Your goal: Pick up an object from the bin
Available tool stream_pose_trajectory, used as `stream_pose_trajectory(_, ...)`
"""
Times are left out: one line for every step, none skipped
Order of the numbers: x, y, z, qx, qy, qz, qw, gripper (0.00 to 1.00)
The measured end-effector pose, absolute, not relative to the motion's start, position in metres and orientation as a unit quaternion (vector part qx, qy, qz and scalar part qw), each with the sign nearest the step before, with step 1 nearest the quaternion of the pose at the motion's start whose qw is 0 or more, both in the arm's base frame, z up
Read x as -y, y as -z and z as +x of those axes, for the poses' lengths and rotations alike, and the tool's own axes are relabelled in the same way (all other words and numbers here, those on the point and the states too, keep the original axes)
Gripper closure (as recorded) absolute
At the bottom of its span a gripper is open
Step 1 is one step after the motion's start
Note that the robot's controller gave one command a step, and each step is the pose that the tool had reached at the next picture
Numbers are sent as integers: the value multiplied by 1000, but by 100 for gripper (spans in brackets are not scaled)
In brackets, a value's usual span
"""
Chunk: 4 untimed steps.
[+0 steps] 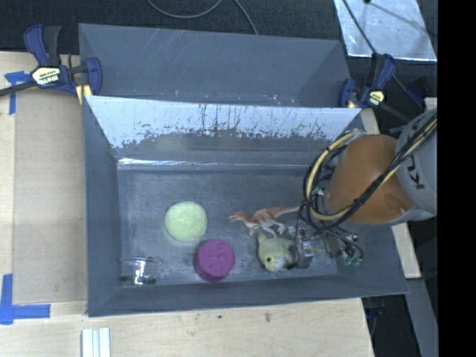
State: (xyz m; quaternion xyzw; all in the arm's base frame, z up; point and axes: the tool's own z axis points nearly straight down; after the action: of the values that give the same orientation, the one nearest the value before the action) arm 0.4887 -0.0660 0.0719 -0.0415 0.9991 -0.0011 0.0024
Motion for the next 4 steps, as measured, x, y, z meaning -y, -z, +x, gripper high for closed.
stream_pose_trajectory(66, -72, 489, -999, 1, -42, 2, 100)
stream_pose_trajectory(66, -76, 487, -999, 1, -42, 1, 100)
stream_pose_trajectory(65, -96, 486, -999, 0, -42, -2, 100)
stream_pose_trajectory(66, -113, 488, -999, 0, -42, 1, 100)
